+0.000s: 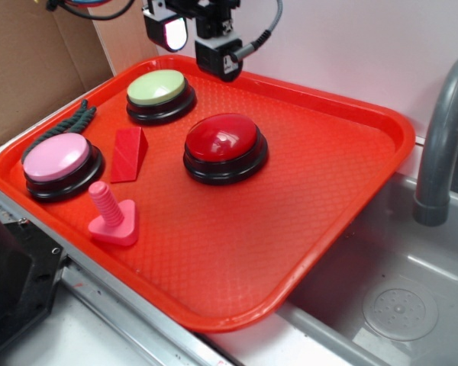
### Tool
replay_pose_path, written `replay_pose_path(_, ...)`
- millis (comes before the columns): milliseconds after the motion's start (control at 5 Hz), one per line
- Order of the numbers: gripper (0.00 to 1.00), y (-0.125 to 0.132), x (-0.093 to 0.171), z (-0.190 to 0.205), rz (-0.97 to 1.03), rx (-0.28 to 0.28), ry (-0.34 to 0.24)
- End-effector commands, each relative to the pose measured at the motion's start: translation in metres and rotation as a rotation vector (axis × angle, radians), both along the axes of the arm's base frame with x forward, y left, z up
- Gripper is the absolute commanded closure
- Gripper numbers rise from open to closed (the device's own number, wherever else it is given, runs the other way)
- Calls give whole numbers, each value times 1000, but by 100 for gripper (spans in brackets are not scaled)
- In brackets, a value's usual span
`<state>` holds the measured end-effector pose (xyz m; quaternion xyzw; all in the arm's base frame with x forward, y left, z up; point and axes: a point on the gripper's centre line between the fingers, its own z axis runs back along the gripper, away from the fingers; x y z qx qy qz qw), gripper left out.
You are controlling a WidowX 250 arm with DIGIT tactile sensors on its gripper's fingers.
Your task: Push the red button.
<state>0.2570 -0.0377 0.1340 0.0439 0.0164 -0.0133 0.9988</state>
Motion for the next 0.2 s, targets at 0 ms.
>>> replay_pose_path(0,0,-6,11,30,-26,-22,-45)
